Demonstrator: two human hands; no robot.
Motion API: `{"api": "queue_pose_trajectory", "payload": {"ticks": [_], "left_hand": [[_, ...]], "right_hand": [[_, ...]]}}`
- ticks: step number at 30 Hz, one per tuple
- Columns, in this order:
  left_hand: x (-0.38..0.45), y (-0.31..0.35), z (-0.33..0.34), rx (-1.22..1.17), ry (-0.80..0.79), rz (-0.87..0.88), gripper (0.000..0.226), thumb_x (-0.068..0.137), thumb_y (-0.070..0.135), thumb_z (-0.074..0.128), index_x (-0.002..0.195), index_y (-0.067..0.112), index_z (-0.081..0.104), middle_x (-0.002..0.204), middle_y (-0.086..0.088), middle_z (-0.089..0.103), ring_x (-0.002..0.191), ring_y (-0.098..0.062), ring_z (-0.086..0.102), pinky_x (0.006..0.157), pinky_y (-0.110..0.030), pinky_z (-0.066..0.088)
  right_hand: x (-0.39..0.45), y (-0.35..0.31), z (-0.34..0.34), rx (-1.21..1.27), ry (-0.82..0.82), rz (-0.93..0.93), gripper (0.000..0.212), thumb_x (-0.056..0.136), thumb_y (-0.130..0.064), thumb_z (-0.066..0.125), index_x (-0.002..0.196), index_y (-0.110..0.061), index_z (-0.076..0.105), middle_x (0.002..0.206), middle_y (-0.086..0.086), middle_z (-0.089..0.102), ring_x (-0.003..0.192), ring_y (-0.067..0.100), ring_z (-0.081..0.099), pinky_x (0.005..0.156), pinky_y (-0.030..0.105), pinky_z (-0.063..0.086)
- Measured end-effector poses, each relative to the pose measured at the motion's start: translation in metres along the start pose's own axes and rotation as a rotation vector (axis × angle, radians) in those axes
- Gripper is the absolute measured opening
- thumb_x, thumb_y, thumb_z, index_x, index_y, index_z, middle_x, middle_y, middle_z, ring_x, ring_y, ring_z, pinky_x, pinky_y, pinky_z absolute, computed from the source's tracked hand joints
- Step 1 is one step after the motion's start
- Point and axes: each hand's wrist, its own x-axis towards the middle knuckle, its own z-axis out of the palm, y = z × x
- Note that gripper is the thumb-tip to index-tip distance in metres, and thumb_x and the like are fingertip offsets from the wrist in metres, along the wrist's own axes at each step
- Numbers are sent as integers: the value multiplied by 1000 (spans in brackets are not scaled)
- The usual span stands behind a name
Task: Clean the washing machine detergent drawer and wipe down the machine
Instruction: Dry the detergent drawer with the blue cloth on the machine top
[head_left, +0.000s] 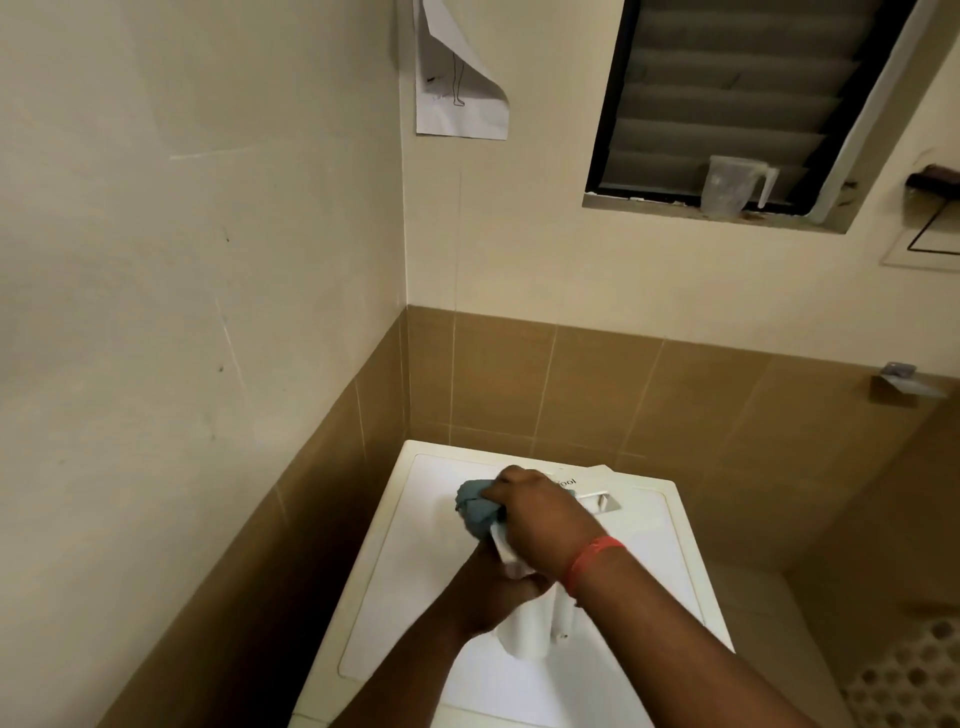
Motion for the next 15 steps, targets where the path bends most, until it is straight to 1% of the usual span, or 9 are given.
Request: {"api": "queue_pose_trajectory", "payload": {"ticks": [1,3,4,6,9,11,12,13,15], "left_hand": [[0,-1,-1,5,1,29,61,85,27,73,137,28,40,122,24,53,107,15,53,97,-14,46],[0,-6,-2,-45,5,21,65,85,27,74,138,32,36,125,28,53,107,22,50,87,-1,41],[1,-7,-2,-71,2,9,67,84,31,75,139,33,36,126,27,54,107,21,51,84,0,40],[0,-7,-3,-79,15,-3,70,82,39,76,140,36,37,129,24,56,114,12,53,90,-7,42],[-1,-4,-2,-20,-29,-48,59,82,36,74,134,27,45,123,17,61,114,-1,58,98,-21,47],[-4,0,-3,-31,-56,-102,31,90,25,67,116,18,51,105,16,60,94,-1,61,84,-13,50],[-5,2,-3,-28,-70,-126,23,94,21,63,114,20,51,101,16,57,87,1,59,79,-10,49],[-5,3,-3,-27,-68,-124,26,94,21,62,118,21,51,104,14,57,89,2,58,82,-11,49],[-3,-1,-2,-60,-53,-52,49,85,33,68,129,24,48,120,11,59,105,1,58,98,-22,49]], "right_hand": [[-5,14,-7,-64,2,86,34,80,-12,63,112,-22,70,111,2,59,109,22,57,85,20,35],[-13,31,-21,-100,49,224,33,79,-17,67,111,-25,71,101,-5,59,104,20,61,78,18,35],[-16,39,-28,-95,48,298,33,77,-20,71,109,-28,71,94,-10,54,101,19,63,76,17,34],[-15,38,-28,-90,52,335,35,76,-23,73,110,-34,71,93,-11,51,100,17,63,78,18,37],[-5,13,-6,-63,66,176,37,79,-16,60,109,-35,70,108,-2,59,105,20,59,87,25,43],[2,-8,11,-43,-29,57,41,77,-11,51,103,-35,71,110,-4,58,105,20,57,90,30,45],[3,-15,11,-41,-59,23,43,79,-7,50,104,-34,71,110,-7,56,105,18,56,89,28,44],[3,-16,7,-34,-48,5,43,81,-3,51,107,-31,71,110,-7,56,106,18,55,88,25,42],[-2,-5,-2,-34,2,75,38,83,-5,54,112,-23,71,112,2,60,106,21,57,89,28,43]]}}
